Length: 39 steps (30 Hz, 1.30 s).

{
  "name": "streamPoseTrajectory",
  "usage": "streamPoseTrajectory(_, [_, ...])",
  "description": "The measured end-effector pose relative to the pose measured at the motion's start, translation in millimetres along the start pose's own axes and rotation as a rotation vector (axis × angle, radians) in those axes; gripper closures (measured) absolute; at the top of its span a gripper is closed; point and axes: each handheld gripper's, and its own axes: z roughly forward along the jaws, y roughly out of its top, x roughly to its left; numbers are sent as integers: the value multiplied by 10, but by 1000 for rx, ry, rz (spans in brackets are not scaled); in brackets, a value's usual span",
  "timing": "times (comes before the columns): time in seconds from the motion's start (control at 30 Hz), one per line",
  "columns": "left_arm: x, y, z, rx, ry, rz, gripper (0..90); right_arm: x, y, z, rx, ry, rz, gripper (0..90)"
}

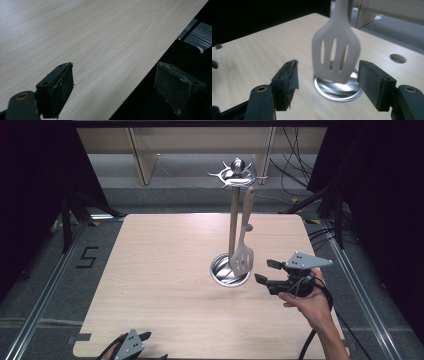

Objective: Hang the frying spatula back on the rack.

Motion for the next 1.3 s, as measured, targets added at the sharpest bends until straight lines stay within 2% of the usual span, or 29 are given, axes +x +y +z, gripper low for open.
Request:
streamPoseTrajectory(0.1, [-4,1,2,-1,-3,0,148,24,-48,6,7,8,24,337])
streamPoseTrajectory(0.13, [4,4,-5,6,0,12,148,25,-87,2,19,13,29,333])
streamPoseTrajectory(0.23, [4,3,-4,7,0,12,148,29,-135,24,11,15,20,330])
streamPoseTrajectory(0.27, [1,1,0,4,-2,5,148,49,-167,25,39,24,36,329])
streamPoseTrajectory(0.37, [-7,0,3,-3,-4,0,148,56,-213,52,42,39,22,324])
streamPoseTrajectory(0.4, [12,7,-2,-6,-3,35,148,86,-229,60,40,41,51,324])
streamPoseTrajectory(0.5, [-5,3,9,-26,-8,10,148,82,-249,82,29,56,27,320])
streamPoseTrajectory(0.53, [36,13,-7,1,6,68,148,127,-264,85,54,72,58,318])
streamPoseTrajectory(0.57, [36,13,-7,1,6,68,148,127,-264,85,54,72,58,318])
streamPoseTrajectory(0.6, [17,8,-7,6,1,43,148,128,-279,111,36,69,24,317])
streamPoseTrajectory(0.7, [17,8,-4,2,1,50,148,152,-295,124,50,78,31,314])
streamPoseTrajectory(0.73, [-13,-2,7,1,12,11,148,161,-300,124,57,87,24,314])
streamPoseTrajectory(0.83, [-14,-6,10,-4,10,13,148,198,-327,136,67,85,38,313])
streamPoseTrajectory(0.87, [-12,-4,8,-3,11,19,148,187,-341,155,59,87,13,312])
streamPoseTrajectory(0.9, [-3,0,5,0,12,30,148,209,-357,159,69,87,32,312])
streamPoseTrajectory(0.93, [-7,2,2,3,16,28,148,198,-368,164,75,79,9,312])
streamPoseTrajectory(0.97, [-5,2,2,2,16,30,148,208,-387,173,76,75,23,311])
streamPoseTrajectory(1.0, [-7,1,3,0,14,27,148,207,-403,183,76,86,14,311])
streamPoseTrajectory(1.03, [-4,0,2,2,17,29,148,206,-435,194,88,76,-6,311])
streamPoseTrajectory(1.17, [-2,2,0,2,20,34,148,223,-484,207,108,67,1,311])
streamPoseTrajectory(1.2, [-11,-1,4,-11,12,20,148,226,-497,208,114,73,7,311])
streamPoseTrajectory(1.23, [-11,-1,4,-16,8,21,148,219,-516,218,103,74,-1,311])
streamPoseTrajectory(1.27, [22,10,-6,-5,11,69,148,222,-535,204,123,73,5,305])
streamPoseTrajectory(1.3, [21,10,-4,-10,11,67,148,222,-535,204,123,73,5,305])
